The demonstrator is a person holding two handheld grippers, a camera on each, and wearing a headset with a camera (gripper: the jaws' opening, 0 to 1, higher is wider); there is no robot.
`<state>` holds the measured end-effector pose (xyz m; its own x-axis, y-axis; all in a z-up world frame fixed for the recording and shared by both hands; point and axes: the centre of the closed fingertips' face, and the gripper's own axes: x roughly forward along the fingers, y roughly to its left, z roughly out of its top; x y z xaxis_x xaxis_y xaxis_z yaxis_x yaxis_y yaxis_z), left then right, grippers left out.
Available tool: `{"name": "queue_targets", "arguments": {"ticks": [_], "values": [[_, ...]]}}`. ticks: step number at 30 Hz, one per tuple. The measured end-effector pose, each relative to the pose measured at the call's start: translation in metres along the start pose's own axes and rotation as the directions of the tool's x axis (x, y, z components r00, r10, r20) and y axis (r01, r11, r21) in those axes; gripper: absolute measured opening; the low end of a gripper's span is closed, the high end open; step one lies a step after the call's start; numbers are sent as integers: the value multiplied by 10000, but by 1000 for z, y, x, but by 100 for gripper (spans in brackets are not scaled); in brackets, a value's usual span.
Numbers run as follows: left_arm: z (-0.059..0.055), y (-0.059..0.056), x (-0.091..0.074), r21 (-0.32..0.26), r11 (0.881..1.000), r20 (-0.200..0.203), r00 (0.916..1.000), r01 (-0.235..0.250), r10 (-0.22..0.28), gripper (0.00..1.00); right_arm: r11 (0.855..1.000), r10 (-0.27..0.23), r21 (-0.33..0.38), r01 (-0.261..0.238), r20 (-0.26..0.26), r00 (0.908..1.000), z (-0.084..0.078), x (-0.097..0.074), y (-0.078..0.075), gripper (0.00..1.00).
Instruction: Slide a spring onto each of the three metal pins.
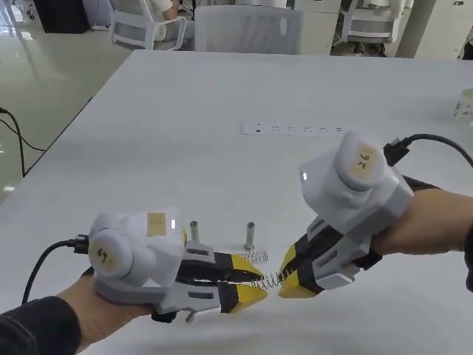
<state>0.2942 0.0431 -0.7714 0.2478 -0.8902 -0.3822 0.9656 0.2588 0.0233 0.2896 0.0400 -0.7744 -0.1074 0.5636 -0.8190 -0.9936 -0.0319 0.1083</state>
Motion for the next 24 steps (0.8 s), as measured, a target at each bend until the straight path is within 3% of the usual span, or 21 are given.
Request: {"name": "queue_targets", "arguments": {"ticks": [4,24], "values": [[-2,0,1,-4,10000,-39,10000,-1,1,7,10000,-7,5,7,120,9999,8,-2,2,13],[-3,1,4,-62,10000,-96,9999,26,-27,7,9991,-224,-370,210,-390,9990,22,-1,2,12]]}}
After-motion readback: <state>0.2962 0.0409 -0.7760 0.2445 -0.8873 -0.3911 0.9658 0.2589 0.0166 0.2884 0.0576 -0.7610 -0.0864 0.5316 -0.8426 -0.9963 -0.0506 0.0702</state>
